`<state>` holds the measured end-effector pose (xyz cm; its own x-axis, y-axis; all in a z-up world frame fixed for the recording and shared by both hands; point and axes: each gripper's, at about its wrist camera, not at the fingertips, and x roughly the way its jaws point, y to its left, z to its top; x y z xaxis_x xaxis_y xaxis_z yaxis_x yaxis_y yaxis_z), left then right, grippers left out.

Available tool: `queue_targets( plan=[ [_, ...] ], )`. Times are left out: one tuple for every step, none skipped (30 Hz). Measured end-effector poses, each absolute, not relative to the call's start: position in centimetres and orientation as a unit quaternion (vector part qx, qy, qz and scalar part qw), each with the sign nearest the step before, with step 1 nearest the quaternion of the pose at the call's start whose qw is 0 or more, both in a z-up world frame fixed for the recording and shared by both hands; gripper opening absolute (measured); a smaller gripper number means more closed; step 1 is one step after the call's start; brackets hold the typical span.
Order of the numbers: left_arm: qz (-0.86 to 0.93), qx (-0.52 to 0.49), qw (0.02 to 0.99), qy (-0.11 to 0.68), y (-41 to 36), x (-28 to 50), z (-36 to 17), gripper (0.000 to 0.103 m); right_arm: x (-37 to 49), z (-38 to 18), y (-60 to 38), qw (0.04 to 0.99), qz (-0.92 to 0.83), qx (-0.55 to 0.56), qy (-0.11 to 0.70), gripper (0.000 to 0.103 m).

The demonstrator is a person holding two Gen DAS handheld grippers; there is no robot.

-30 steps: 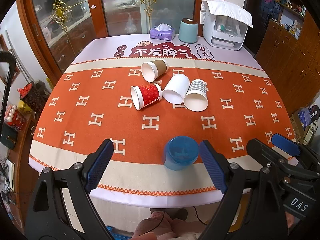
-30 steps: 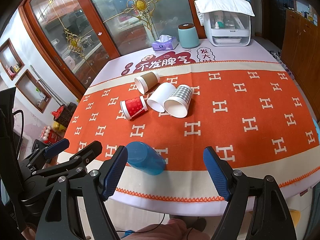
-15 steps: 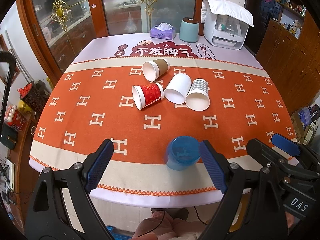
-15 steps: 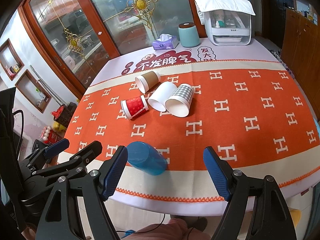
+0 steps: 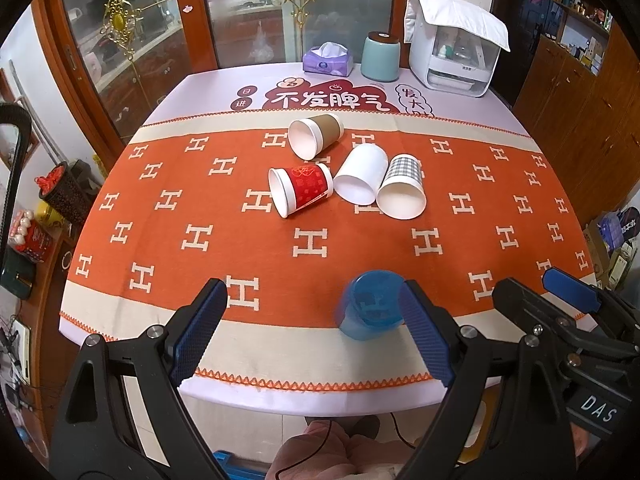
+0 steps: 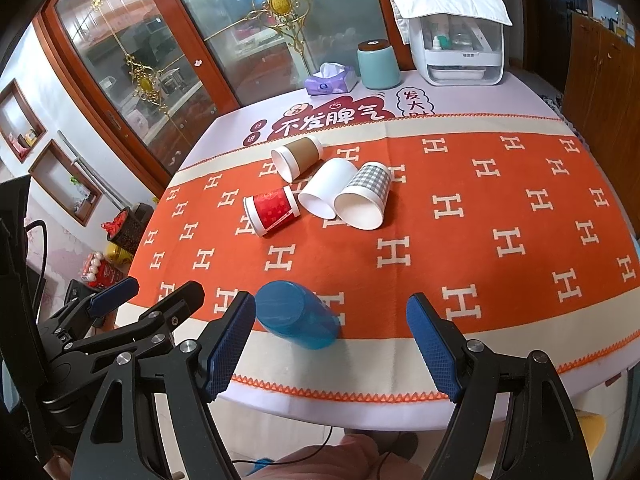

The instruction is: Flip cup upside down

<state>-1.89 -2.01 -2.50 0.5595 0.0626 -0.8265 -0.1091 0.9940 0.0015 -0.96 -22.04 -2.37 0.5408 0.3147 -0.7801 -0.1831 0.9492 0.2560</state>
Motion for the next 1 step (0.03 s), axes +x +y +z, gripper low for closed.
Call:
queue_targets(
  plan=[
    [0.048, -0.025, 0.882, 0.468, -1.80, -1.76, -2.48, 0.086, -0.95, -2.40, -22.02, 0.874, 0.142, 0.072, 0.458, 0.079]
  ],
)
